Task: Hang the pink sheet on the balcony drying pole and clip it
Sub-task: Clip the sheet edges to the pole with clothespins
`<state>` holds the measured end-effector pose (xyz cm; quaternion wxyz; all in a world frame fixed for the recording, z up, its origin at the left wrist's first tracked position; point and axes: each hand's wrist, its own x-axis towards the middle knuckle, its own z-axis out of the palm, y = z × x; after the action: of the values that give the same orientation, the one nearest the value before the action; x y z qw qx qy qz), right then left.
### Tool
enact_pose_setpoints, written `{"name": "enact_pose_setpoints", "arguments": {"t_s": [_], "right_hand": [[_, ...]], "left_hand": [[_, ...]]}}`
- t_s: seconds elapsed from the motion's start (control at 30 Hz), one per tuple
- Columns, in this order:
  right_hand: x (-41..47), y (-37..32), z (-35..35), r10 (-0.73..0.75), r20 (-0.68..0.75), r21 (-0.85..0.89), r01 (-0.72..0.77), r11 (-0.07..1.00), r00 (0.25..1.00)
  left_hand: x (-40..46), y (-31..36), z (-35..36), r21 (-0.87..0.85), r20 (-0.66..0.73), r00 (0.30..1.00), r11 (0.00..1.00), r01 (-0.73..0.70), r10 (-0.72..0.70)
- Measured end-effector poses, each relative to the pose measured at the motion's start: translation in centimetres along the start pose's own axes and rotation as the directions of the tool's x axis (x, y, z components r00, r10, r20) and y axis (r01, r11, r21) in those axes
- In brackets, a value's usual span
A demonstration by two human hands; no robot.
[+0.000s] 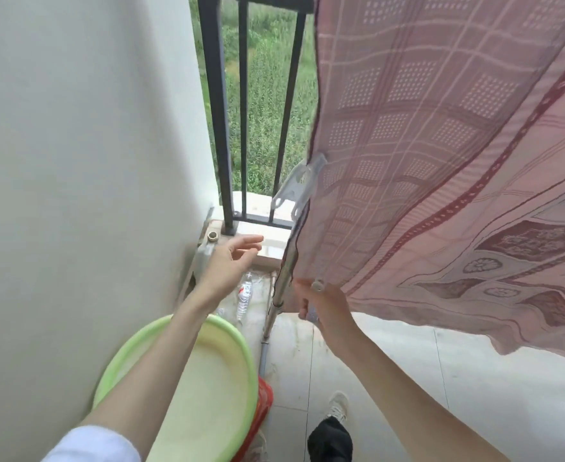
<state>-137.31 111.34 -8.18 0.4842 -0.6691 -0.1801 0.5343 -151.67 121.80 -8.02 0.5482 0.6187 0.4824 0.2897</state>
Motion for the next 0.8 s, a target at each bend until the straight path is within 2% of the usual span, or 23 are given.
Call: {"name": "enact_pose_setpoints", "arguments": {"t_s": [0.03, 0.17, 0.27, 0.37, 0.43, 0.53, 0.63, 0.7, 0.8], "right_hand": [[1.2, 0.9, -0.2, -0.022, -0.053, -0.125, 0.015, 0.992, 0.998], [5.3, 3.3, 0.6, -0.154, -0.159, -0.404, 0.078, 0.912, 0.975], [7.4, 4.9, 1.3, -0.267, -0.136, -0.576, 0.143, 0.805, 0.954], [9.1, 6.0, 1.7, -0.333, -0.115, -0.62, 0.194, 0.761, 0.936], [10.1, 6.7, 1.5, -0.389, -0.126, -0.61, 0.238, 0.756, 0.913], [11.4, 7.0, 1.0, -0.454, -0.109, -0.668, 0.272, 0.692, 0.884], [11.7, 6.2, 0.5, -0.506, -0.059, -0.703, 0.324, 0.633, 0.861], [11.6, 5.6, 0.3, -0.502, -0.004, -0.704, 0.354, 0.616, 0.865], [10.4, 5.7, -0.1, -0.394, 0.107, -0.652, 0.363, 0.665, 0.913]], "left_hand": [[0.3, -1.9, 0.5, 0.023, 0.026, 0.999, 0.999, 0.033, -0.034], [1.8, -7.1, 2.7, 0.119, 0.093, 0.994, 0.992, 0.049, -0.06], [3.3, -9.0, 4.1, 0.143, 0.125, 0.992, 0.99, 0.015, -0.033], [4.4, -9.8, 5.4, 0.124, 0.145, 0.989, 0.992, -0.04, 0.022], [4.7, -9.9, 6.0, 0.098, 0.088, 0.995, 0.993, -0.062, 0.053], [5.3, -10.0, 5.9, 0.085, -0.028, 0.998, 0.995, -0.058, 0.061], [5.7, -10.3, 5.3, 0.144, -0.021, 0.997, 0.987, -0.068, 0.072], [5.5, -10.6, 4.9, 0.185, -0.004, 0.998, 0.981, -0.066, 0.068], [4.7, -10.9, 4.4, 0.153, -0.031, 0.998, 0.987, -0.053, 0.059]]}}
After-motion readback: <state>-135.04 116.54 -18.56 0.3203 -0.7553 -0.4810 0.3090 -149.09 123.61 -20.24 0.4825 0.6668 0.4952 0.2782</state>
